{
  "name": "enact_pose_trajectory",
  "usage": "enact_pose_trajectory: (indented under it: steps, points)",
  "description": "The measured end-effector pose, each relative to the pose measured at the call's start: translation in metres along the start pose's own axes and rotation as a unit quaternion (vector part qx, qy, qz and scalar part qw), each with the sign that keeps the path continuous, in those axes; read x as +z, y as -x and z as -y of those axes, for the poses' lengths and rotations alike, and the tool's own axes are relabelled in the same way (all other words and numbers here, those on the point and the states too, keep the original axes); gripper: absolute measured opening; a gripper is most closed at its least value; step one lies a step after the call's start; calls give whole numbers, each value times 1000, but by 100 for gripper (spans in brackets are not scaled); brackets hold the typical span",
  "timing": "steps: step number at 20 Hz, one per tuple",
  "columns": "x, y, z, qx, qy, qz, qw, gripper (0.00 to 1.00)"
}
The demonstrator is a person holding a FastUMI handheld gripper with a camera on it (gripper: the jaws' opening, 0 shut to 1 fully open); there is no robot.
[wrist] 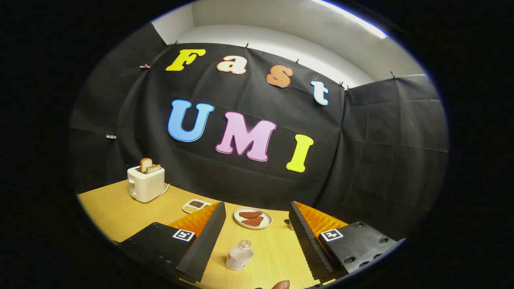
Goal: Take the bottle from table, then pour the juice into the cup, finally place the bottle on the coaster
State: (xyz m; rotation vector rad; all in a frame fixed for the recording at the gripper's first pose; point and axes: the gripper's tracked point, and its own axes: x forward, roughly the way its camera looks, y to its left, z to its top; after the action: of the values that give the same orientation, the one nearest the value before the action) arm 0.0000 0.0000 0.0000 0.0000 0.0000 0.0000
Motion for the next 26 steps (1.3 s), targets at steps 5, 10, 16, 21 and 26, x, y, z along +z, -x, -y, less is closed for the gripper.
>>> enact_pose_trajectory:
  steps: [5,10,16,21,26]
  points:
    - [-4,2,1,0,0,-4,1000,97]
    - [-7,5,5,-4,1,-5,1000,97]
    - [-11,7,7,-6,-1,-8,1000,97]
    - [-15,10,1,3,-15,2,1000,97]
    - [-42,7,-3,11,-48,12,999,97]
